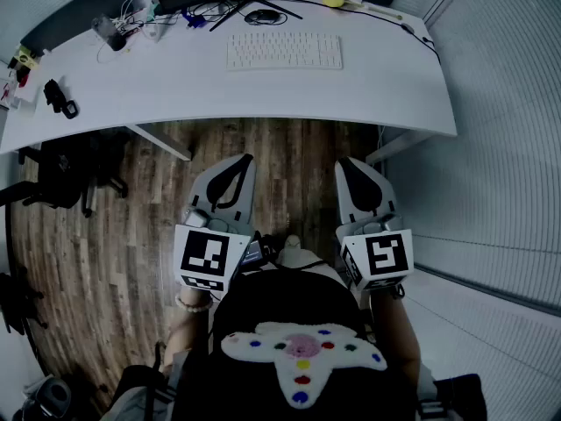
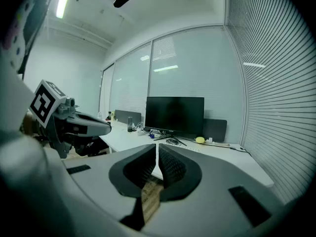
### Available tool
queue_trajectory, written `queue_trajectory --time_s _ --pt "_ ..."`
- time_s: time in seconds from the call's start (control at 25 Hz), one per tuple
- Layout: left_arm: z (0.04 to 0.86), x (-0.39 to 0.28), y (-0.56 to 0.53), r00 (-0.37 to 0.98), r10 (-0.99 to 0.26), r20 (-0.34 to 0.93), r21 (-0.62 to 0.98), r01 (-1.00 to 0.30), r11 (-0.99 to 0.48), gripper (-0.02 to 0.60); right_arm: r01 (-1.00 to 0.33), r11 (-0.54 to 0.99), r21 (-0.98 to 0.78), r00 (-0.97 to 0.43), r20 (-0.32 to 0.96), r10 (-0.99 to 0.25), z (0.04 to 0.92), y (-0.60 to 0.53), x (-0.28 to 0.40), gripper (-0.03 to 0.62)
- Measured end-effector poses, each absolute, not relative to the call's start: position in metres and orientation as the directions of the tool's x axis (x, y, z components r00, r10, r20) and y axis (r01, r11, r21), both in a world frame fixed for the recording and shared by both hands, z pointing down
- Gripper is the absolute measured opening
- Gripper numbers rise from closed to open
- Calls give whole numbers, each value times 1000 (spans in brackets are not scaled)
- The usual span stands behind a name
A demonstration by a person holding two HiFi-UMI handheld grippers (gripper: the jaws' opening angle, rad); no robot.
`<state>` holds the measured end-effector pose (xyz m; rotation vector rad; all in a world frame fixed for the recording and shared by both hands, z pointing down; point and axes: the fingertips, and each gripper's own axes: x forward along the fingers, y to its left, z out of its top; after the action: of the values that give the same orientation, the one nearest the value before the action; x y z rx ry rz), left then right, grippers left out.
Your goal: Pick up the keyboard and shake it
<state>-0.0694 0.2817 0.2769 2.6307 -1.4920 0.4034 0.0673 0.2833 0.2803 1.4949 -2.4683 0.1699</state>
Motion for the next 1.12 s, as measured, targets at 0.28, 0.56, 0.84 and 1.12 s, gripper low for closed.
queue_trajectory --time_s 0.28,0.56,0.84,1.12 --pt "276 -70 282 485 -831 271 -53 -855 -516 17 -884 467 36 -440 273 -855 279 284 67 43" --pt "272 -70 281 477 -836 272 -51 -860 -507 17 -879 475 33 -448 281 -849 277 282 68 43" --pt "272 -59 285 444 -853 275 -56 -878 -475 17 -883 469 -11 -454 270 -849 282 281 87 43" --pt "271 -37 284 416 -876 243 -54 -896 -441 17 -874 486 -17 -473 263 -841 287 280 108 43"
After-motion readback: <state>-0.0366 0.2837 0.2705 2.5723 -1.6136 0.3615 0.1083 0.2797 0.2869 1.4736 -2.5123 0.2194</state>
